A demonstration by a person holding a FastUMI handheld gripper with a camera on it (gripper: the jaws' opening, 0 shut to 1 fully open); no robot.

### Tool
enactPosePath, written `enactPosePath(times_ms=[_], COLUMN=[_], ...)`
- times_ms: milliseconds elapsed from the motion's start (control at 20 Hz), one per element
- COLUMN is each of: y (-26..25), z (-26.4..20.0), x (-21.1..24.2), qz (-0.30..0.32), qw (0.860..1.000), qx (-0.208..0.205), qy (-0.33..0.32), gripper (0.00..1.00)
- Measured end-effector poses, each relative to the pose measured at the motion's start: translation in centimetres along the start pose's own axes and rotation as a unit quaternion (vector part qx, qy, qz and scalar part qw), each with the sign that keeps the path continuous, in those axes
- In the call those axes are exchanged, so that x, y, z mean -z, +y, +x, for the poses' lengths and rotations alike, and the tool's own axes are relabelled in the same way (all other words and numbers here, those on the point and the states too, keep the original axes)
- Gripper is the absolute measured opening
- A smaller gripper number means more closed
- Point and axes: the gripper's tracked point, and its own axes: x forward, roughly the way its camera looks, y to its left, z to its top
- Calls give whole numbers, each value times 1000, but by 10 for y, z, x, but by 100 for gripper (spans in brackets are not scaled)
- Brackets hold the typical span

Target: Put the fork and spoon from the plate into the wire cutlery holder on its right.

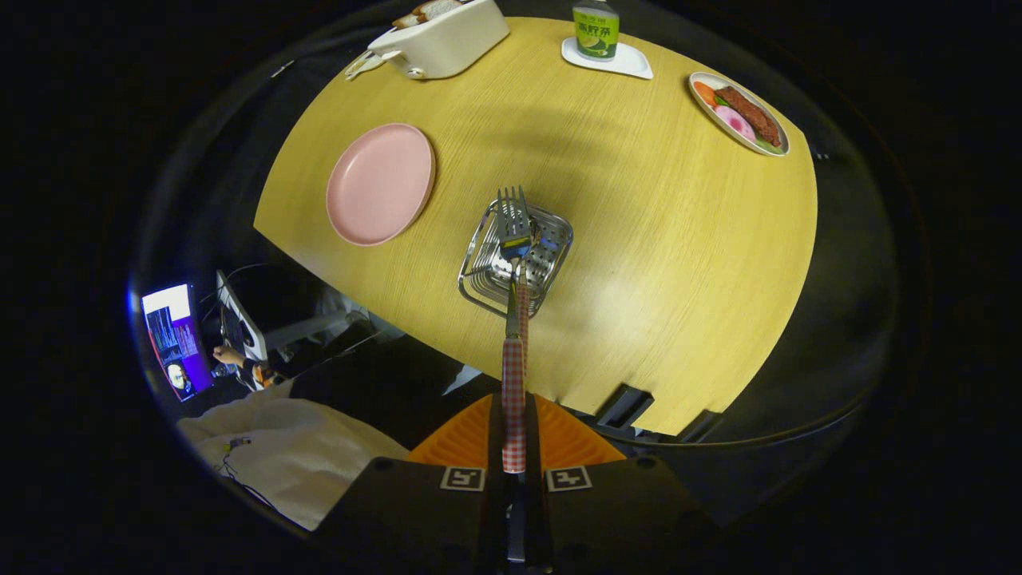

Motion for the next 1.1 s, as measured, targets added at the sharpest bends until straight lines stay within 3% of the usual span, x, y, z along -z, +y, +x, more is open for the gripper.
enactPosePath(times_ms=[450, 850, 1000, 1100], y=[-10, -10, -6, 0], z=[9, 12, 2, -6], x=[-3, -25, -34, -38], qz=[-34, -13, -20, -21], qw=[994, 994, 997, 998], qx=[-1, -11, -18, -27], qy=[106, 107, 74, 44], gripper=[13, 19, 62, 83])
